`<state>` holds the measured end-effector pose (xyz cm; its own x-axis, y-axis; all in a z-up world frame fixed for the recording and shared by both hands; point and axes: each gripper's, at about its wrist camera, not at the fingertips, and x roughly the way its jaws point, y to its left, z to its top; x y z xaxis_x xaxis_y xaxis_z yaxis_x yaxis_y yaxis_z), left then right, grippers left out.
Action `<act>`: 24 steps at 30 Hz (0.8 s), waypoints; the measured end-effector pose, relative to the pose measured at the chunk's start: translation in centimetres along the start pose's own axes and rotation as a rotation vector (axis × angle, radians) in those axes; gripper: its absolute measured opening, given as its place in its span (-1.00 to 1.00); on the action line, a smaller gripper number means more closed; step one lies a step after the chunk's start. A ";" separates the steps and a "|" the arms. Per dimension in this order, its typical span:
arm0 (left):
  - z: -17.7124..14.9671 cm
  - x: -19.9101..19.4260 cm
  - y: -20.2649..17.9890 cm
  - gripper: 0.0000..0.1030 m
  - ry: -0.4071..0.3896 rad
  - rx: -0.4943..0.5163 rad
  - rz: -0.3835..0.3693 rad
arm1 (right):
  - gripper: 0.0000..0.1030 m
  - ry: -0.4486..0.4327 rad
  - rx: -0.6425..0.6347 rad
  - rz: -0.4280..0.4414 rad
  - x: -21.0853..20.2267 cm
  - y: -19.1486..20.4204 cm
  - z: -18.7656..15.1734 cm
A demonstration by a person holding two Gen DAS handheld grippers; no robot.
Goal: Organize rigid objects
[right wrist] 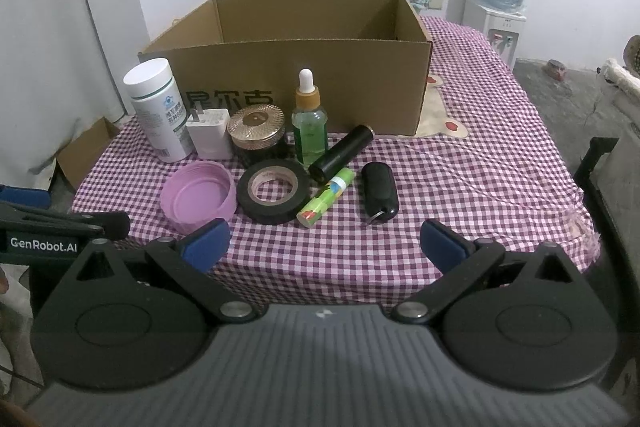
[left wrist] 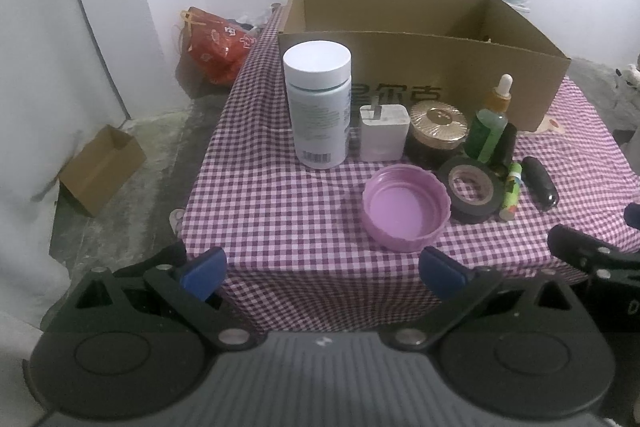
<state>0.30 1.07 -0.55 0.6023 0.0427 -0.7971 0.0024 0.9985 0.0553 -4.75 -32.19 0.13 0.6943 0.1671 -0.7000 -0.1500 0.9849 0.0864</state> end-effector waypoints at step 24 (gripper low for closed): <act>0.3 0.3 -0.2 0.99 0.011 0.008 0.016 | 0.97 -0.005 -0.001 0.003 0.2 0.0 0.4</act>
<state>0.73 0.89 -0.63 0.5938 0.0595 -0.8024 -0.0011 0.9973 0.0731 -4.27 -32.18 0.28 0.6970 0.1705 -0.6965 -0.1529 0.9843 0.0880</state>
